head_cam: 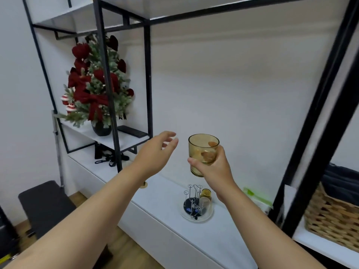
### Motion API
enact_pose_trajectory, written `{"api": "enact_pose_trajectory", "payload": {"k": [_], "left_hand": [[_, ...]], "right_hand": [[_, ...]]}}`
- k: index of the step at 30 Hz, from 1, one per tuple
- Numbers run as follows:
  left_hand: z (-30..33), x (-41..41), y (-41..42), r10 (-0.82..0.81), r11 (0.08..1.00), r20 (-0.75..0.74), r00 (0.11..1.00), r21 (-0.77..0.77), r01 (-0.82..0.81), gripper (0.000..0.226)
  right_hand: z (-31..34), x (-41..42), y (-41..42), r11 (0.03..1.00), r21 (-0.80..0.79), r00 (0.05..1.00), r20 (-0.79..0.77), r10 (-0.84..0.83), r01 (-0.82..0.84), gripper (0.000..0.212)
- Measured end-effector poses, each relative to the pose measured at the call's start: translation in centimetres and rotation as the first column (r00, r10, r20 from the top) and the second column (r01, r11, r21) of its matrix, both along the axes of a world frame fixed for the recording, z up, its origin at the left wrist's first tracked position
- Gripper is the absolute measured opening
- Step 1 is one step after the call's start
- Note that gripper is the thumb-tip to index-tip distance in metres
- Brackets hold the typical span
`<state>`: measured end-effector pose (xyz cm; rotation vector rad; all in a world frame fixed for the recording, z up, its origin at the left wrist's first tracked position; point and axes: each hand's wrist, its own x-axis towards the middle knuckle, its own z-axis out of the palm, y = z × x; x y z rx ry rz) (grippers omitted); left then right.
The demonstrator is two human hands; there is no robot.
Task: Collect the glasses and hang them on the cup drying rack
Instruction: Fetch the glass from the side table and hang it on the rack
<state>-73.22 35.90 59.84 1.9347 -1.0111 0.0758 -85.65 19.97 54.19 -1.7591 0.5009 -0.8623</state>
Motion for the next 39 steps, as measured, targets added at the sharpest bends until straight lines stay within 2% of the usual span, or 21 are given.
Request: {"api": "enact_pose_trajectory", "payload": {"k": [4, 8, 13, 17, 23, 28, 33, 36, 39], "left_hand": [[-0.2, 4.2, -2.0, -0.01, 1.0, 0.005, 1.0, 0.022, 0.01, 0.047], [-1.1, 8.9, -5.2, -0.035, 0.998, 0.041, 0.999, 0.06, 0.032, 0.056], [-1.7, 16.0, -8.3, 0.013, 0.998, 0.029, 0.999, 0.067, -0.015, 0.073], [-1.8, 20.0, -9.8, 0.016, 0.995, 0.021, 1.0, 0.1, -0.018, 0.092], [-0.9, 24.4, -14.5, -0.029, 0.996, -0.016, 0.999, 0.087, 0.031, 0.104], [-2.7, 26.9, -18.8, -0.121, 0.989, -0.035, 0.992, 0.075, 0.124, 0.104], [-5.4, 28.2, -21.1, -0.242, 0.969, -0.079, 0.967, 0.022, 0.244, 0.095], [-6.6, 29.5, -22.4, -0.341, 0.94, -0.151, 0.928, -0.02, 0.342, 0.091], [-8.2, 31.0, -23.4, -0.429, 0.902, -0.285, 0.857, -0.077, 0.426, 0.088]], "right_hand": [[-1.1, 5.8, -1.1, 1.0, 0.023, 1.0, 0.01, 0.019, -0.019, 0.075], [-2.2, 12.7, -2.9, 0.995, 0.075, 0.997, 0.016, 0.07, -0.071, 0.064], [-2.9, 21.2, -5.7, 0.983, 0.118, 0.989, 0.047, 0.139, -0.143, 0.065], [-3.0, 25.1, -7.2, 0.978, 0.122, 0.985, 0.057, 0.165, -0.171, 0.062], [-2.4, 28.3, -10.3, 0.986, 0.093, 0.989, 0.065, 0.13, -0.136, 0.061], [-3.3, 30.2, -12.0, 0.995, 0.053, 0.995, 0.052, 0.081, -0.083, 0.066], [-5.0, 29.7, -12.5, 0.994, 0.103, 0.999, 0.026, -0.042, 0.04, 0.064], [-6.5, 29.3, -13.0, 0.98, 0.192, 0.996, 0.051, -0.072, 0.061, 0.07], [-9.2, 28.4, -13.4, 0.911, 0.411, 0.987, 0.131, -0.097, 0.035, 0.072]]}}
